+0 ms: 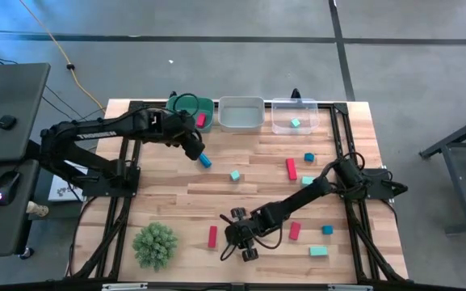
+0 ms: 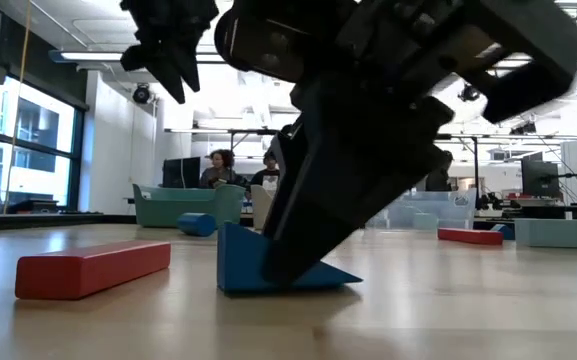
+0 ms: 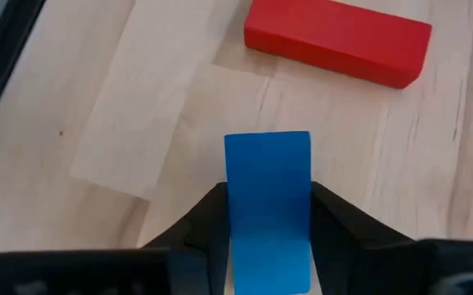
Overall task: Sort & place blocks by color
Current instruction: Put the blue block into the top gray bin
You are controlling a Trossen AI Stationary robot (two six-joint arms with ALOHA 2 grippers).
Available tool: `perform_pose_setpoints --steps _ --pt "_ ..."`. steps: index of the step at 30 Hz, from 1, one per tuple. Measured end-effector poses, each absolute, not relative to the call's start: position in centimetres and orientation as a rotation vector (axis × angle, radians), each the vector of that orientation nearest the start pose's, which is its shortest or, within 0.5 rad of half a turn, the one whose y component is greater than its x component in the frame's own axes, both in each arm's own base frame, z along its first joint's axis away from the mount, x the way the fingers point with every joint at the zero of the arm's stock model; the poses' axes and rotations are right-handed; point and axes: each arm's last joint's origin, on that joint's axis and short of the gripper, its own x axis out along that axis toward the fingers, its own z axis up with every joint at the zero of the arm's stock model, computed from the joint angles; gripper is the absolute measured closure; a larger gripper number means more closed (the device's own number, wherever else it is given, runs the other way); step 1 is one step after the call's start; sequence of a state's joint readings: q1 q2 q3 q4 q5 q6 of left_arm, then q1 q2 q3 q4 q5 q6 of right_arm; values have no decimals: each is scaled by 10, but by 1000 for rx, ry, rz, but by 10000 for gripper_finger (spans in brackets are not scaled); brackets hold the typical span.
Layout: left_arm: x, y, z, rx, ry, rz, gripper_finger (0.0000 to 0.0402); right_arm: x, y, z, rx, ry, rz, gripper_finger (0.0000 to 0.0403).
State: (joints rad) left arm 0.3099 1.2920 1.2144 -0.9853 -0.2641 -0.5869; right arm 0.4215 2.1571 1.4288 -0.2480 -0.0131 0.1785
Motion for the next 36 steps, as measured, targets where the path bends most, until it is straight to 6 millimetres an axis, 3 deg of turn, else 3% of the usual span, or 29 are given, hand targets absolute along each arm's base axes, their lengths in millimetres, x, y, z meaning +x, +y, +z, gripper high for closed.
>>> perform_pose_setpoints --steps 6,11,20,26,36 --pt "233 91 306 -566 942 795 284 410 168 127 18 997 265 297" --pt "232 96 305 -535 965 772 284 413 145 134 56 1001 134 297" --pt "226 111 306 -515 966 798 284 410 97 183 59 955 -39 297" --pt "224 123 307 -526 920 828 284 407 52 211 24 920 -119 297" --pt "226 129 311 -538 851 839 284 397 -47 244 -14 861 -200 297"
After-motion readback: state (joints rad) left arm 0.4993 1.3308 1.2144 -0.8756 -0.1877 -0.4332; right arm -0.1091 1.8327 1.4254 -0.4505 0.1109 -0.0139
